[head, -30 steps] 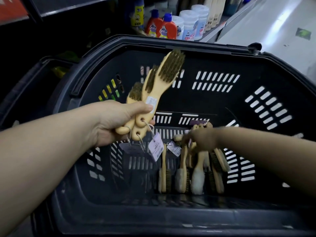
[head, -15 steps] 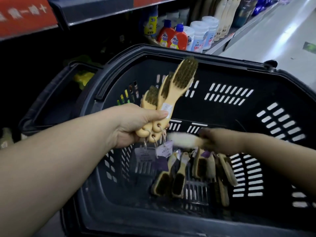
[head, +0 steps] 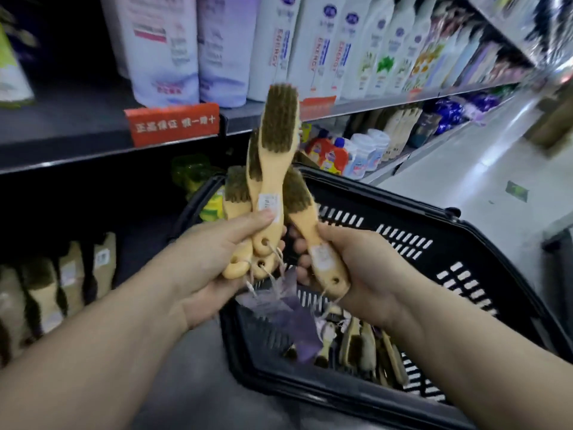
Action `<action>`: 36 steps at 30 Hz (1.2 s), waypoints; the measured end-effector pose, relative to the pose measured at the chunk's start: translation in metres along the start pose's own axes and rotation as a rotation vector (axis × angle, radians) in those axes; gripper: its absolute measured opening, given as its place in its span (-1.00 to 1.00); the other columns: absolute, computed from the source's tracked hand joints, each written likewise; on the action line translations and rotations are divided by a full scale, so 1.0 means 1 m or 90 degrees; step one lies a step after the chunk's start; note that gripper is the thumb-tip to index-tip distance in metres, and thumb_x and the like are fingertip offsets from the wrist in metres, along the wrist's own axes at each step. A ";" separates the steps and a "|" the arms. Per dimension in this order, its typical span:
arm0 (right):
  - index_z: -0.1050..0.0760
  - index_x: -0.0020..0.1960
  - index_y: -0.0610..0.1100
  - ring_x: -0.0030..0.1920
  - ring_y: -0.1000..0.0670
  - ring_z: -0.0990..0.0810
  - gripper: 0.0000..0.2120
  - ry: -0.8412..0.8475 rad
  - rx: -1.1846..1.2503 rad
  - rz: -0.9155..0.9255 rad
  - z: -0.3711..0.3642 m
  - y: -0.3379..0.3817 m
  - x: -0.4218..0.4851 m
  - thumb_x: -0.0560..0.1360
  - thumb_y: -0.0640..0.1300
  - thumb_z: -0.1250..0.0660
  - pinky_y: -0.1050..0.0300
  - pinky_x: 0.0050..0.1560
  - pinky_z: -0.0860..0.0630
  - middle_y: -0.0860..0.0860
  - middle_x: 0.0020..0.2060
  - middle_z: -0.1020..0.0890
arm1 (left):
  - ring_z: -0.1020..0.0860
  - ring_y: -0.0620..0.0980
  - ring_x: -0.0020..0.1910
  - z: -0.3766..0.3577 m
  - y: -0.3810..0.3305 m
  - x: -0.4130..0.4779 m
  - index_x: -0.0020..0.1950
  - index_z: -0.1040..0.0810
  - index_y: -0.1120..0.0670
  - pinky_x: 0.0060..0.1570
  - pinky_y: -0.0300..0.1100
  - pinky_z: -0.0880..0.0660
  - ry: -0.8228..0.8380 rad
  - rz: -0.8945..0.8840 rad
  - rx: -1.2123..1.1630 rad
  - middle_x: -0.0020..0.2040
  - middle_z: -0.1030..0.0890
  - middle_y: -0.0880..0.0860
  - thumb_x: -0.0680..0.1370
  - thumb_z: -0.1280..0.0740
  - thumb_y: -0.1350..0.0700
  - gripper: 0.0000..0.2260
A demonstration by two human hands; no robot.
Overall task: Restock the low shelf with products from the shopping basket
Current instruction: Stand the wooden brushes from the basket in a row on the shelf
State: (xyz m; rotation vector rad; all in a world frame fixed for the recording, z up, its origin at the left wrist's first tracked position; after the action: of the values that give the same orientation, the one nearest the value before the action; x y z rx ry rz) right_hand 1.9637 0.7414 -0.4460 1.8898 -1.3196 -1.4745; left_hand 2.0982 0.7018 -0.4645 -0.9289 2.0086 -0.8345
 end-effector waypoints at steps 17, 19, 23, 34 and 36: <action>-0.20 0.33 -0.20 -0.16 -0.11 -0.59 -0.71 -0.012 -0.217 0.031 -0.172 -0.114 0.055 0.62 -0.32 -0.06 0.01 -0.21 -0.55 -0.26 0.04 -0.57 | -0.39 0.04 -0.41 0.183 0.013 -0.100 -0.23 -0.57 0.21 -0.40 -0.18 -0.29 -0.307 0.041 -0.150 -0.26 -0.51 0.19 0.48 -0.39 0.23 -0.90; -0.20 0.30 -0.06 -0.25 -0.09 -0.57 -0.73 -0.078 -0.234 0.040 -0.171 -0.124 0.073 0.63 -0.27 -0.05 0.06 -0.30 -0.53 -0.23 -0.06 -0.57 | -0.33 0.03 -0.43 0.200 0.016 -0.100 -0.25 -0.53 0.23 -0.42 -0.18 -0.24 -0.347 0.042 -0.157 -0.35 -0.46 0.20 0.47 -0.40 0.25 -0.88; -0.35 0.10 -0.13 -0.44 0.01 -0.41 -0.83 -0.161 -0.303 0.047 -0.161 -0.137 0.115 0.61 -0.21 0.00 0.25 -0.55 -0.30 -0.08 -0.31 -0.50 | -0.42 0.07 -0.41 0.226 0.020 -0.094 -0.12 -0.50 0.27 -0.40 -0.14 -0.34 -0.395 0.056 -0.171 -0.34 -0.49 0.20 0.47 -0.39 0.28 -0.90; -0.41 0.05 -0.20 -0.23 -0.01 -0.50 -0.80 -0.072 -0.231 -0.024 -0.157 -0.191 0.225 0.56 -0.42 -0.09 0.00 0.11 -0.49 -0.09 -0.22 -0.50 | -0.38 0.04 -0.39 0.283 0.025 -0.056 -0.20 -0.50 0.21 -0.36 -0.20 -0.27 -0.431 0.077 -0.094 -0.34 -0.46 0.18 0.51 -0.34 0.26 -0.90; -0.43 0.11 -0.20 -0.18 -0.04 -0.50 -0.78 -0.073 -0.296 0.005 -0.151 -0.194 0.248 0.55 -0.40 -0.12 0.01 0.10 -0.48 -0.09 -0.19 -0.53 | -0.41 0.03 -0.38 0.293 0.030 -0.045 -0.17 -0.51 0.21 -0.32 -0.19 -0.32 -0.441 0.070 -0.108 -0.33 -0.49 0.16 0.49 -0.35 0.25 -0.94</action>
State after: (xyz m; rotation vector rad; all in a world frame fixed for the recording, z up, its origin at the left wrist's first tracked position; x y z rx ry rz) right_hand 2.1821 0.5874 -0.6705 1.5171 -0.9211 -1.7265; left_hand 2.3526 0.6842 -0.6186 -1.0166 1.5105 -0.2240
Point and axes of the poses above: each hand's wrist, its own x-axis towards the middle knuckle, its own z-axis out of the back of the hand, y = z × x, the point moved 5 cm from there along x, towards the middle knuckle
